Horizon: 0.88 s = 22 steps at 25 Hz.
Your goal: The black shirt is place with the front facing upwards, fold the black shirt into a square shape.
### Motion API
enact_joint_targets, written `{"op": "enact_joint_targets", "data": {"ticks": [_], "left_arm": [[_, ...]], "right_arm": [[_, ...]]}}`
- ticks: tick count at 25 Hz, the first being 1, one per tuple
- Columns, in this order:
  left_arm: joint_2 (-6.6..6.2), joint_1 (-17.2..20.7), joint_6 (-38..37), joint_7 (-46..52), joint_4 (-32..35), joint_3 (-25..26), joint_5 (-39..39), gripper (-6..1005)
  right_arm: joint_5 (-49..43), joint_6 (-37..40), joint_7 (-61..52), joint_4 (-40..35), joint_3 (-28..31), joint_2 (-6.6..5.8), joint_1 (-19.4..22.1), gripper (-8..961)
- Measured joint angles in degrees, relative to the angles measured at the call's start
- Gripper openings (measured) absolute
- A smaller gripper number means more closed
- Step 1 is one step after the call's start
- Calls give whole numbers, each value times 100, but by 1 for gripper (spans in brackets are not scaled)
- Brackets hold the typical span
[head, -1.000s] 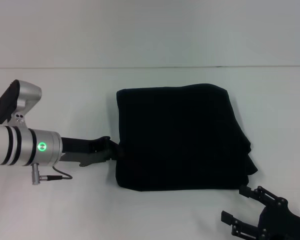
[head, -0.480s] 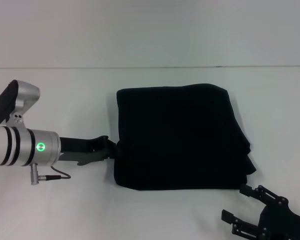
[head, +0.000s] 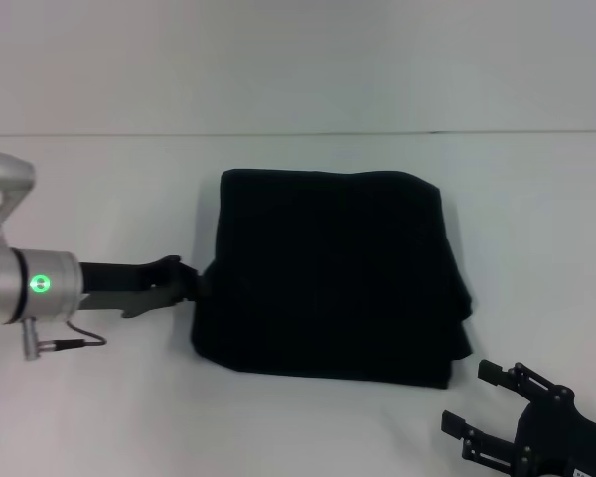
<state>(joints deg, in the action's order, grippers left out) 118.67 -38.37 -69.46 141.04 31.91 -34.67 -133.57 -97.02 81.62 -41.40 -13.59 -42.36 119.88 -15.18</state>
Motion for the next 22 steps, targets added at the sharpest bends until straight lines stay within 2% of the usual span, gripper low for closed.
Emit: {"op": "enact_joint_targets", "data": {"ticks": [6, 10, 14, 21, 22], "left_arm": [[-47, 199, -86, -21, 161, 162, -13, 81], [-39, 216, -295, -516, 172, 200, 32, 82], [-17, 271, -378, -802, 189, 275, 45, 131], [-9, 591, -845, -1629, 497, 1091, 410, 217], [-6, 668, -968, -1860, 567, 1217, 520, 255]], "right_arm": [[7, -11, 0, -3, 17, 0, -33, 897], [8, -15, 0, -3, 71, 0, -51, 897], [8, -18, 1, -4, 109, 0, -63, 897], [8, -24, 31, -12, 254, -4, -74, 897], [7, -24, 36, -12, 280, -6, -74, 897]]}}
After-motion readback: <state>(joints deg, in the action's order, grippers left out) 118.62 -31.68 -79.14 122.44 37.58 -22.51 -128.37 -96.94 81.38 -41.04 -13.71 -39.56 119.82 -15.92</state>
